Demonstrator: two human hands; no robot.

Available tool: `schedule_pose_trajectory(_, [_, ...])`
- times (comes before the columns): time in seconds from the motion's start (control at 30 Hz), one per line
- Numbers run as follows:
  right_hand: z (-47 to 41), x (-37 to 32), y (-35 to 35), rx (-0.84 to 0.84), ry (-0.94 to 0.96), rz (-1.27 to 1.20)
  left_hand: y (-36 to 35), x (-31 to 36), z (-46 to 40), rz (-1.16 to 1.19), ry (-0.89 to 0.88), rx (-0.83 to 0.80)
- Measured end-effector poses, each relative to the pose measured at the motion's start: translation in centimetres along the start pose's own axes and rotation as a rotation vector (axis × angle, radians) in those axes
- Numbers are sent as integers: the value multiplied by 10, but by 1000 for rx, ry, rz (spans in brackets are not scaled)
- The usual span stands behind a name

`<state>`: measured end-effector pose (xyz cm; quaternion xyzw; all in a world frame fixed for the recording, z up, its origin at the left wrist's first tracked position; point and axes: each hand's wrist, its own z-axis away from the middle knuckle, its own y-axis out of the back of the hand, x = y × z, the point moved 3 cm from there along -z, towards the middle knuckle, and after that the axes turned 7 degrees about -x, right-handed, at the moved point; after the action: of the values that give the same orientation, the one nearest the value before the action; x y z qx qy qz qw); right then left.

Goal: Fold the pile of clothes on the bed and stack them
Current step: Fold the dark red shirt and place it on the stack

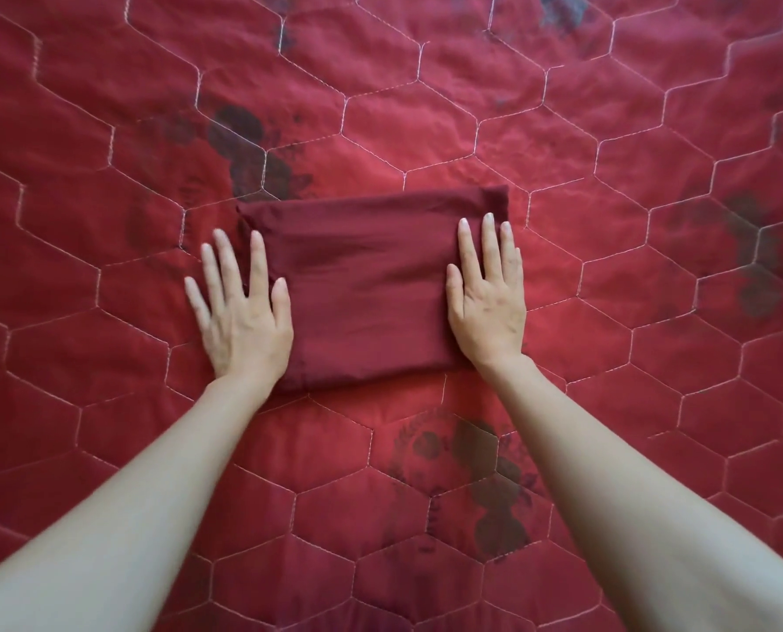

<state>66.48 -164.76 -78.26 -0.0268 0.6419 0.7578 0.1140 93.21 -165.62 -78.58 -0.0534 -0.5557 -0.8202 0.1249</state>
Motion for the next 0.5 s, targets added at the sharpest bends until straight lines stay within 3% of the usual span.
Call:
schedule_pose_trajectory(0.17, [5,1,14,17,-88,-206,18,17,20,245,-7,14])
schedule_pose_trajectory(0.3, [15,12,24,22,-214,-251,27,23,21,554,109,11])
schedule_pose_trajectory(0.5, [20,20,28,-166,-265,-441,33,18,16,512,194,-168])
